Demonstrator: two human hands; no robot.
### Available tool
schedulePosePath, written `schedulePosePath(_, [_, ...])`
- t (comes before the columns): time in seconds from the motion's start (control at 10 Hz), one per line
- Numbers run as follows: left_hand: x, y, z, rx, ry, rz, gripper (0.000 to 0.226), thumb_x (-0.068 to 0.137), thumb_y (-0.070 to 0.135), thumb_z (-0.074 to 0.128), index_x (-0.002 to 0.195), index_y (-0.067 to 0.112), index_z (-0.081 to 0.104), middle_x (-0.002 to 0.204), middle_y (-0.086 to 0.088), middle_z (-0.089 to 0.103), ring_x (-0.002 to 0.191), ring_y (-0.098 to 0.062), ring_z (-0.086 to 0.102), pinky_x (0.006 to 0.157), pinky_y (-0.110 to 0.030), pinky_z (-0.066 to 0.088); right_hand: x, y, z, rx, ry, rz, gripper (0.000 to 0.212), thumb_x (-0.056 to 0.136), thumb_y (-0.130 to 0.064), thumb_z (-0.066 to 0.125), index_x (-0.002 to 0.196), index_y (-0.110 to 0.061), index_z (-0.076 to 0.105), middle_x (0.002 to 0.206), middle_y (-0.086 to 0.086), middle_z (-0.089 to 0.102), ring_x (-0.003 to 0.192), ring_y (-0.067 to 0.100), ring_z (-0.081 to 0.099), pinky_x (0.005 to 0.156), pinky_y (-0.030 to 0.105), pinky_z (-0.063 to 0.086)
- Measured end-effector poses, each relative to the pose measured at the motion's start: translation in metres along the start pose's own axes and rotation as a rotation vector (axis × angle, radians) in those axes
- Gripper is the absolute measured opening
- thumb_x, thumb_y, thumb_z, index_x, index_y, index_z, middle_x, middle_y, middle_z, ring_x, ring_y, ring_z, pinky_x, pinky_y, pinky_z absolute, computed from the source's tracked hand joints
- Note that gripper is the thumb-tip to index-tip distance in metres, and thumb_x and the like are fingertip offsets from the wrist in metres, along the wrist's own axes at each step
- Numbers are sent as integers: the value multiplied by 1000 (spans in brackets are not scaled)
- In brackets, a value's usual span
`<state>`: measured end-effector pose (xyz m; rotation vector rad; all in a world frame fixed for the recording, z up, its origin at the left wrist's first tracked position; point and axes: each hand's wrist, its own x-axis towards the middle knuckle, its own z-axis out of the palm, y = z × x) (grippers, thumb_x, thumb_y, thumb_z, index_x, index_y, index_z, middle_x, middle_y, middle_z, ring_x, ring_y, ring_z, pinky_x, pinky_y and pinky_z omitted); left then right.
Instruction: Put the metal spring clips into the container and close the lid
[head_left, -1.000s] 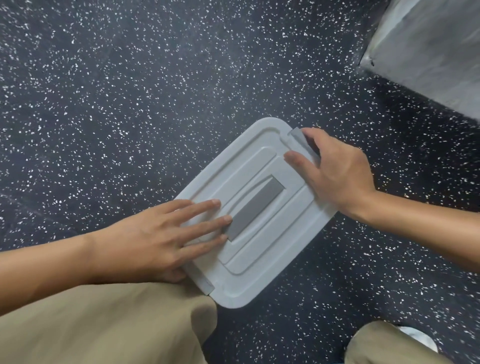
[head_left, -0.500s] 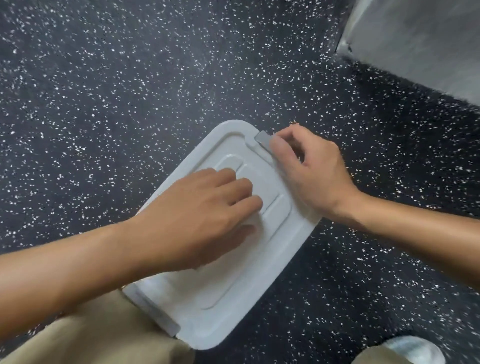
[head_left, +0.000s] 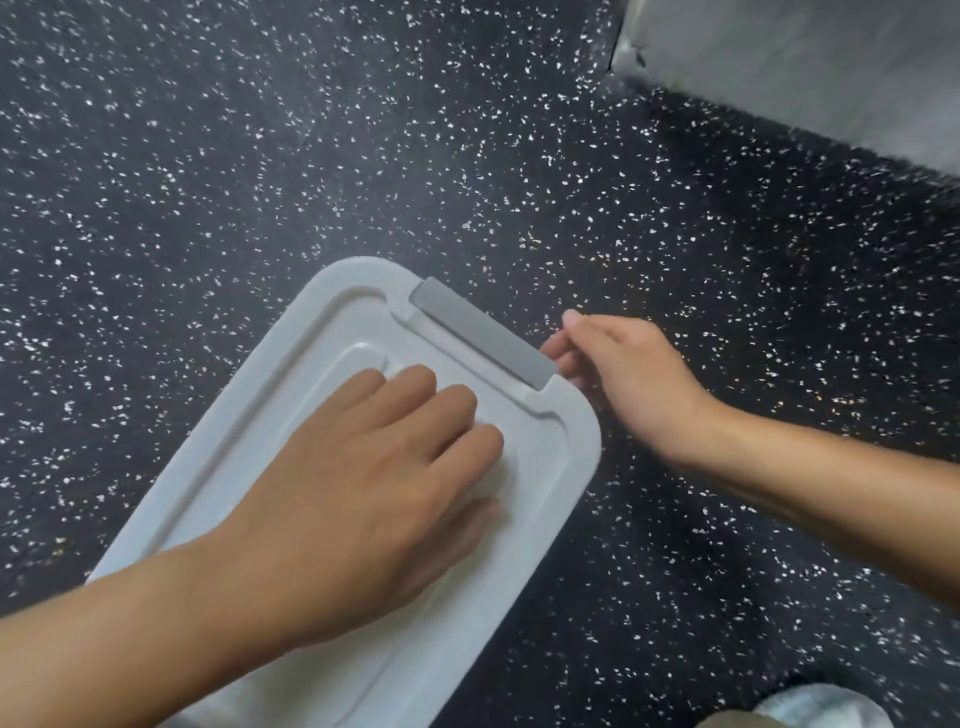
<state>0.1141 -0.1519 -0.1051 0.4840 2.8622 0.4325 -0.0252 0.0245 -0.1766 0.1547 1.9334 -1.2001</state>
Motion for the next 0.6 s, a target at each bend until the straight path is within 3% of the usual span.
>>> schedulePosePath(0.1, [14, 6, -6, 55, -71, -25, 35, 93, 50, 47, 76, 19, 48, 75, -2, 50, 70, -28, 43, 60, -40, 34, -11, 4, -9, -46, 9, -15, 38, 105, -30, 45, 89, -7, 70, 52, -5, 65, 43, 11, 53, 50, 25, 45])
schedulePosePath(0.3, [28, 13, -18, -4, -150, -125, 39, 92, 55, 36, 70, 23, 42, 72, 6, 49, 75, -25, 50, 65, -40, 47, -68, 17, -32, -31, -5, 98, 36, 104, -31, 45, 93, -8, 70, 60, 3, 66, 45, 15, 52, 52, 26, 44])
schedulePosePath(0.4, [29, 18, -24, 2, -265, -188, 40, 90, 60, 33, 74, 24, 39, 76, 5, 41, 76, -21, 38, 66, -38, 40, -100, 17, -45, 24, 11, 162, 36, 105, -31, 44, 94, -8, 69, 62, 3, 66, 44, 14, 52, 51, 27, 43])
schedulePosePath(0.5, [28, 26, -35, 6, -355, -258, 42, 94, 61, 33, 81, 22, 41, 87, 0, 50, 83, -22, 37, 76, -41, 42, -128, 9, -54, 77, 56, 226, 36, 105, -32, 44, 98, -7, 69, 67, 7, 68, 47, 15, 53, 55, 30, 44])
schedulePosePath(0.6, [30, 41, -54, -48, -564, -322, 48, 96, 62, 34, 102, 18, 52, 106, -4, 56, 101, -28, 48, 86, -44, 45, -154, -14, -67, 126, 125, 249, 34, 105, -32, 45, 96, -10, 68, 71, 8, 68, 48, 15, 54, 52, 26, 43])
